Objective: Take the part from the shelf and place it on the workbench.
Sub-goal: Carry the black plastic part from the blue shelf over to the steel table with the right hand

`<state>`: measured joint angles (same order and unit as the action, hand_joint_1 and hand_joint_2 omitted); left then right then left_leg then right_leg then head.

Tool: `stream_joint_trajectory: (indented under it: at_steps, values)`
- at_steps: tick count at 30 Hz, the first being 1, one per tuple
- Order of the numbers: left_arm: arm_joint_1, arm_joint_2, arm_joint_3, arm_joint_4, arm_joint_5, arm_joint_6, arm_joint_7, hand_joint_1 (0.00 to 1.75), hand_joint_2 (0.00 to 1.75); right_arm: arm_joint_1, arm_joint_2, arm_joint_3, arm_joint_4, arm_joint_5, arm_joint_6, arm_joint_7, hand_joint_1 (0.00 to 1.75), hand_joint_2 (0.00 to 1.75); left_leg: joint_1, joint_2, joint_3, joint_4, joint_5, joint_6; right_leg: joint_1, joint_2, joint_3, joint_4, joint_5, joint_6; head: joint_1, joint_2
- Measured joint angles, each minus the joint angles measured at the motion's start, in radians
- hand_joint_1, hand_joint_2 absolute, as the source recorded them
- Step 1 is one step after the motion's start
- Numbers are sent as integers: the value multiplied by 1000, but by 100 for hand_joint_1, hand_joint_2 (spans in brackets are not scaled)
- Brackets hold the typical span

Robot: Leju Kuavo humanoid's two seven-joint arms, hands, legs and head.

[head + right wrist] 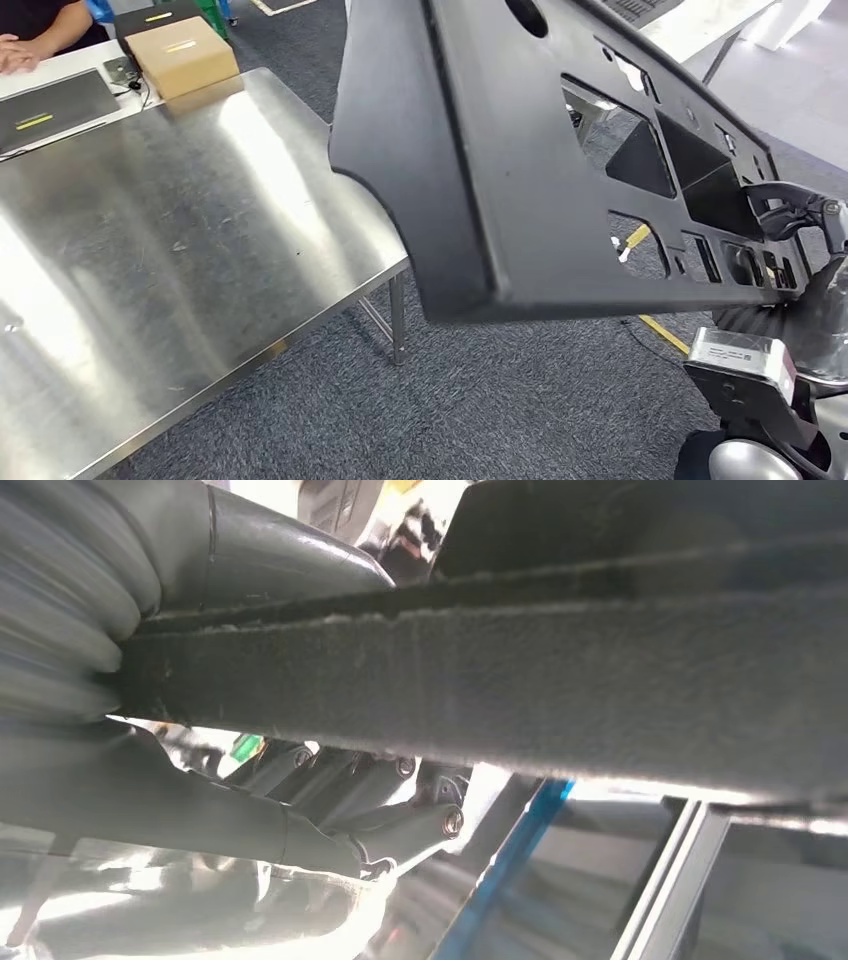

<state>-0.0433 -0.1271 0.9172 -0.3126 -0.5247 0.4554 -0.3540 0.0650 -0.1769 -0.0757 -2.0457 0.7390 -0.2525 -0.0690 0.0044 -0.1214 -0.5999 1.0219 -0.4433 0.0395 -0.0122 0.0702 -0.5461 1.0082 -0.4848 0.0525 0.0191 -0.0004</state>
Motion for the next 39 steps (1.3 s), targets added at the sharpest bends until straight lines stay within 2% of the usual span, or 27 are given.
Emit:
stream_joint_trajectory:
  at_steps: [2, 3, 4, 6, 8, 9, 10, 11, 13, 15, 17, 18, 19, 20, 22, 24, 25, 26, 27, 29, 31, 33, 34, 35, 37, 38, 39]
  values:
    - [4, -1, 3, -1, 0, -1, 1, 0, 175, 2, -2, 1, -2, 0, 0, -2, 175, 175, 0, -17, -6, -2, 3, -10, 1, -17, 3, -3, 3, -12, 0, 0]
    - [7, -2, 5, -2, 0, 0, 1, 0, 175, 1, -2, 2, -2, 0, 0, -3, 175, 175, -1, -7, -9, 3, 0, -15, -2, -27, 5, -5, 6, -17, 0, 0]
    - [8, -3, 7, -5, 0, 1, 2, 0, 175, 0, -1, 3, -3, -1, 0, -3, 175, 175, -2, 16, -17, 19, -12, -21, -6, -39, 8, -9, 7, -24, -2, 0]
    - [8, -4, 12, -13, -3, 4, 3, 0, 175, -1, 0, 5, -3, 2, 2, -1, 175, 175, -2, 82, -63, 113, -68, -31, -11, -66, 12, -13, 7, -37, -5, 0]
    - [9, -6, 15, -21, -9, 6, 5, 0, 175, -1, 2, 8, -3, 10, 5, 3, 175, 175, 3, 109, -130, 244, -125, -40, -9, -94, 12, -13, 4, -44, -6, 0]
    - [10, -7, 16, -25, -12, 6, 7, 0, 175, 0, 4, 10, -3, 16, 7, 6, 175, 175, 6, 113, -150, 281, -132, -44, -9, -108, 12, -12, 3, -45, -6, 0]
    - [12, -9, 18, -29, -14, 8, 9, 0, 175, 0, 6, 13, -3, 21, 8, 8, 175, 175, 10, 117, -150, 280, -120, -48, -10, -121, 13, -12, 2, -44, -6, 0]
    - [13, -9, 20, -33, -16, 9, 11, 0, 175, 0, 8, 16, -3, 26, 10, 10, 175, 175, 14, 125, -129, 239, -93, -50, -11, -134, 15, -12, 0, -43, -6, 0]
    - [14, -11, 25, -43, -21, 10, 13, 0, 175, 0, 11, 21, -4, 36, 12, 15, 175, 175, 15, 168, -51, 98, -34, -51, -8, -159, 21, -9, -8, -33, -6, 0]
    - [13, -13, 26, -53, -26, 11, 15, 0, 175, -1, 13, 24, -5, 45, 17, 18, 175, 175, 11, 194, -4, 16, -12, -42, 0, -179, 26, -8, -17, -21, -4, 0]
    - [15, -16, 29, -59, -30, 10, 17, 0, 175, -3, 14, 27, -6, 50, 21, 19, 175, 175, 5, 172, -4, 8, -14, -25, 4, -201, 36, -11, -21, -10, -2, 0]
    - [17, -18, 31, -61, -31, 10, 18, 0, 175, -4, 14, 28, -7, 51, 22, 19, 175, 175, 5, 161, -3, 6, -12, -17, 3, -203, 40, -10, -25, -5, -1, 0]
    - [19, -20, 31, -64, -31, 10, 18, 0, 175, -5, 15, 29, -8, 51, 22, 20, 175, 175, 6, 149, -2, 3, -9, -9, 1, -188, 37, 2, -34, -3, -1, 0]
    - [21, -21, 32, -67, -31, 10, 18, 0, 175, -5, 15, 29, -9, 51, 22, 21, 175, 175, 8, 139, -1, 1, -6, -1, -1, -161, 24, 33, -53, -3, 0, 0]
    - [21, -23, 35, -73, -31, 10, 18, 0, 175, -3, 14, 29, -11, 51, 22, 22, 175, 175, 9, 116, -2, 0, -3, 9, -5, -98, -38, 161, -111, -11, 3, 0]
    - [22, -25, 38, -75, -31, 10, 18, 0, 175, 0, 14, 30, -11, 51, 23, 23, 175, 175, 8, 87, -5, 0, -2, 12, -5, -77, -102, 282, -149, -10, 4, 0]
    - [23, -26, 39, -75, -31, 10, 18, 0, 175, 1, 14, 30, -11, 51, 23, 23, 175, 175, 7, 73, -4, 0, -2, 12, -5, -74, -111, 293, -144, -5, 4, 0]
    - [24, -27, 39, -75, -31, 10, 18, 0, 175, 1, 14, 30, -11, 51, 23, 23, 175, 175, 7, 58, -2, 0, -1, 12, -6, -72, -99, 260, -123, 3, 4, 0]
    - [25, -28, 40, -75, -31, 10, 18, 0, 175, 1, 14, 30, -11, 51, 23, 24, 175, 175, 7, 44, 0, 0, -1, 11, -8, -63, -70, 193, -90, 10, 4, 0]
    - [25, -29, 40, -76, -31, 10, 18, 0, 175, 0, 14, 30, -11, 51, 23, 24, 175, 175, 5, 17, 1, 2, -1, 6, -10, -25, -12, 52, -32, 15, 4, 0]
    - [27, -30, 41, -77, -31, 10, 18, 0, 175, 0, 14, 30, -12, 51, 23, 24, 175, 175, 2, -3, -4, 2, 2, -4, -7, -8, 10, 0, -12, 6, 4, 0]
    - [31, -30, 41, -79, -31, 10, 19, 0, 175, -1, 15, 30, -12, 51, 23, 25, 175, 175, 4, -16, -11, 0, 5, -16, -8, -29, 13, -2, -6, -6, 3, 0]
    - [33, -31, 41, -80, -31, 10, 19, 0, 175, -2, 16, 31, -12, 51, 23, 25, 175, 175, 4, -3, -16, 8, -1, -21, -12, -39, 14, -5, -4, -13, 3, 0]
    - [33, -31, 41, -81, -31, 11, 19, 0, 175, -2, 17, 31, -12, 51, 24, 25, 175, 175, 3, 22, -29, 35, -19, -26, -15, -52, 16, -8, -2, -22, 1, 0]
    - [30, -31, 41, -83, -31, 11, 19, 0, 175, -3, 18, 31, -13, 51, 24, 25, 175, 175, 1, 85, -82, 147, -81, -33, -15, -78, 18, -11, -2, -36, -1, 0]
    - [29, -31, 41, -83, -31, 11, 19, 0, 175, -2, 19, 31, -13, 51, 24, 25, 175, 175, 4, 102, -116, 218, -112, -37, -13, -91, 18, -10, -3, -40, -2, 0]
    - [29, -31, 41, -83, -31, 10, 19, 0, 175, -1, 20, 31, -13, 51, 24, 25, 175, 175, 6, 109, -142, 270, -129, -40, -11, -105, 19, -10, -4, -41, -2, 0]
